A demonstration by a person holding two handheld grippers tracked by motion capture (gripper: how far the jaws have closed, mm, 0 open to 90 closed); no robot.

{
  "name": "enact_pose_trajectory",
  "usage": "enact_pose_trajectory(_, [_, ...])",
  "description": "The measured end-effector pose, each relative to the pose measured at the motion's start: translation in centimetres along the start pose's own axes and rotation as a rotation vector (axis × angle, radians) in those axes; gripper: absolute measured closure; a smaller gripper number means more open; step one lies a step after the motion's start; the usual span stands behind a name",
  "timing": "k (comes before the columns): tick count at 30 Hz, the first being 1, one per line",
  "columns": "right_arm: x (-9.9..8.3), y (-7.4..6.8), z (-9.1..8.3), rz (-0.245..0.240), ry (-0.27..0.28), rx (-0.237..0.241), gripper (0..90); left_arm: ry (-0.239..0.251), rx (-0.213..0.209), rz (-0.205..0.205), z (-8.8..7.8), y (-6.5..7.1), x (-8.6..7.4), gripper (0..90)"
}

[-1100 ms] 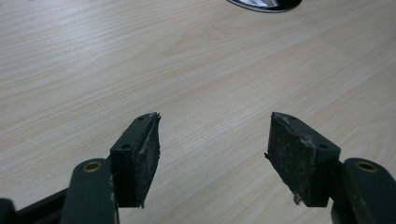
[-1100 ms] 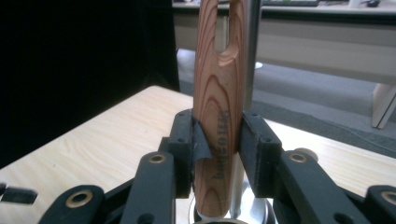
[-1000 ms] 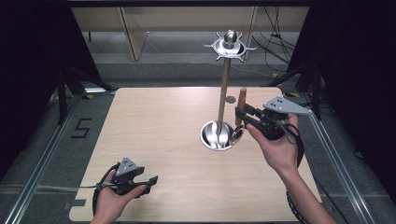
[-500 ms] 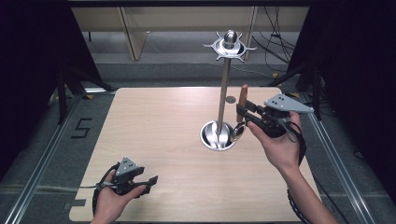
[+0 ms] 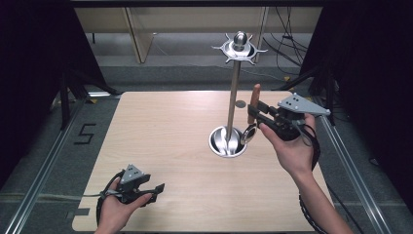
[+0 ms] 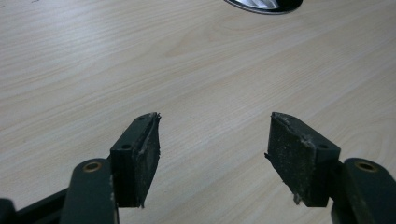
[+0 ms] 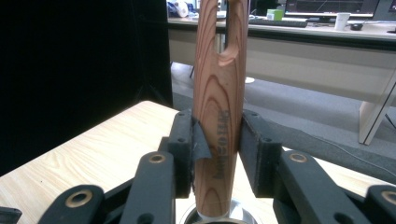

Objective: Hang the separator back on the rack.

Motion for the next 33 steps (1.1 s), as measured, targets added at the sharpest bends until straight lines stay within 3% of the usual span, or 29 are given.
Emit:
enact_pose_trajectory(1, [0.0, 0.0, 0.0, 0.002, 0.0, 0.001, 68.5, -0.009, -0.005, 0.024, -0.1, -0.1, -0.1, 33.4])
enact_pose_trajectory(8, [0.5, -0.1, 0.0, 0.021, 0.003, -0.002, 68.5, -0.003, 0.002, 0.004, 0.0, 0.0, 0.0, 33.5])
enact_pose_trajectory(10, [0.6, -0.1, 0.0, 0.019, 0.003, -0.001, 68.5, -0.011, -0.005, 0.023, -0.1, 0.0, -0.1, 33.5])
enact_pose_trajectory(13, [0.9, 0.0, 0.0, -0.003, 0.006, -0.008, 68.5, -0.004, -0.001, 0.009, 0.0, 0.0, 0.0, 33.5])
enact_pose_trajectory(14, [0.8, -0.2, 0.0, 0.019, -0.002, -0.002, 68.5, -0.005, 0.001, 0.008, 0.0, 0.0, -0.1, 33.4])
enact_pose_trajectory(18, [0.9, -0.2, 0.0, 0.027, 0.003, -0.005, 68.5, -0.002, 0.003, 0.006, 0.0, 0.0, 0.0, 33.4])
enact_pose_trajectory(30, [1.5, 0.3, -0.1, -0.008, 0.017, -0.017, 68.5, -0.002, 0.003, 0.006, 0.0, 0.0, -0.1, 33.4])
enact_pose_trajectory(33, [1.6, 0.3, 0.0, 0.002, 0.017, -0.018, 68.5, -0.003, 0.003, 0.006, 0.0, 0.0, -0.1, 33.5])
Point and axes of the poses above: each handheld gripper's, and its own axes: z roughly forward along the jaws, x roughly out of its top, y roughly to its right, the point moved 10 cm from there along z, roughly forward along the jaws, and after that the axes turned 11 degrees about x, right-handed, at the moved point
